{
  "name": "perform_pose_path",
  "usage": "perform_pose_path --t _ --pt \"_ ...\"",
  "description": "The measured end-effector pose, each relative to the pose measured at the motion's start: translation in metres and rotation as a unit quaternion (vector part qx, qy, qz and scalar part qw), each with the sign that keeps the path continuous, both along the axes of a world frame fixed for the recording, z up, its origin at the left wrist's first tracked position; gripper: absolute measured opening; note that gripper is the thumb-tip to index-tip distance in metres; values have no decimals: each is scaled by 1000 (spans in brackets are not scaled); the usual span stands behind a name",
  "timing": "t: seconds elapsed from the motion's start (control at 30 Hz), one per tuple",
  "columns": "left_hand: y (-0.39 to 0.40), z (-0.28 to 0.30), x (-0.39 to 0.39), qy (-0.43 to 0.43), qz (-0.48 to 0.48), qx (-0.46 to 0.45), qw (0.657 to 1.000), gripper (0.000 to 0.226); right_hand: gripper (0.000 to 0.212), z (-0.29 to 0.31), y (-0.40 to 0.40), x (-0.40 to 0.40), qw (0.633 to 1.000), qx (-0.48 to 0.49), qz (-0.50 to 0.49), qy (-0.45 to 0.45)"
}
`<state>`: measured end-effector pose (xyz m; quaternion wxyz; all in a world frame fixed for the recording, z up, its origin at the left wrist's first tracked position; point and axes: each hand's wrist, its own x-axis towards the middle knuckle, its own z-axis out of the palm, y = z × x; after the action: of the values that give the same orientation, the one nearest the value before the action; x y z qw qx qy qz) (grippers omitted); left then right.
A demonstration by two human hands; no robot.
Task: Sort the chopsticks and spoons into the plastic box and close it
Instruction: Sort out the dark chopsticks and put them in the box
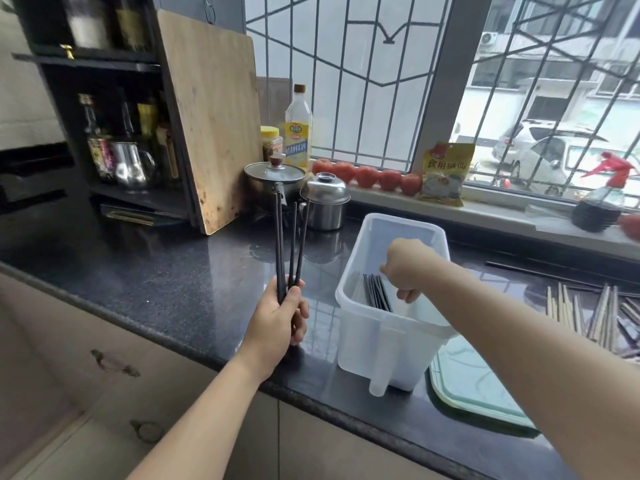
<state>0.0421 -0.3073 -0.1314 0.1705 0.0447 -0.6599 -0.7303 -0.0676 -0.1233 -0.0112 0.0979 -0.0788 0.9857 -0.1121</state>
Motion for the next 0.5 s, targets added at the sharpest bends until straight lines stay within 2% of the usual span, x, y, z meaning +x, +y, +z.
perform_pose_path --t 0.2,0.27,0.37,0.43,0.5 --pt "-2 -1 1 8 19 -3 1000 19 16 3 1 -3 990 26 16 141" --pt "-2 -1 1 10 21 5 1000 19 17 5 0 -3 972 -35 6 231" --pt "0 0 2 12 12 7 1000 18 21 17 -5 10 911 -205 50 355" --pt "2 2 3 18 6 -2 1000 18 23 31 -14 26 899 -262 118 330" --pt "4 3 6 32 0 -18 999 20 25 39 -27 41 917 -268 185 232"
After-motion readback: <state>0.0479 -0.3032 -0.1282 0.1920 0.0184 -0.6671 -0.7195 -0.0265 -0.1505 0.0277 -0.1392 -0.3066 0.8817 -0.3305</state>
